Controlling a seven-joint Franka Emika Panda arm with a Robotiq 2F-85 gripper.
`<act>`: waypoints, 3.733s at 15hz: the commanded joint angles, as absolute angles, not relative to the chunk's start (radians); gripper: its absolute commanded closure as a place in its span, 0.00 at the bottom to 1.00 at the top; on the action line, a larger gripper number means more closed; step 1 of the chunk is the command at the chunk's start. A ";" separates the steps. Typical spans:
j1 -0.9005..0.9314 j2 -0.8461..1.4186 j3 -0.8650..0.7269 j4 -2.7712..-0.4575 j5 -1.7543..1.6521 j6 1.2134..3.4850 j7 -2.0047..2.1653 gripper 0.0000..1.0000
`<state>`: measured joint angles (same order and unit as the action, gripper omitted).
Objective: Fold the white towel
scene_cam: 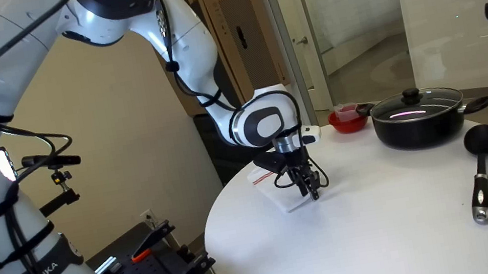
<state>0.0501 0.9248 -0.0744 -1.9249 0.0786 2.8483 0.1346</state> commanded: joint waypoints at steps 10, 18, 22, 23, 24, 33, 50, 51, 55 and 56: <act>0.020 0.878 -0.072 -1.915 0.077 2.730 0.133 0.99; -0.034 0.671 -0.131 -1.986 0.083 2.569 0.176 0.99; -0.026 0.588 -0.153 -2.027 0.060 2.534 0.205 0.99; -0.009 0.576 -0.159 -2.038 0.046 2.533 0.223 0.99; 0.020 0.572 -0.165 -2.044 0.025 2.531 0.257 0.99; 0.318 0.655 -0.100 -1.942 -0.081 2.395 0.551 0.99; 0.015 0.845 -0.067 -1.567 0.254 2.077 0.638 0.99; -0.004 0.859 -0.069 -1.542 0.270 2.069 0.648 0.99; -0.018 0.902 -0.069 -1.486 0.293 2.058 0.684 0.99; -0.004 0.914 -0.069 -1.476 0.283 2.060 0.697 0.99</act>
<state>-0.0295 0.8581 -0.0709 -1.5538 0.2710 2.0967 0.6494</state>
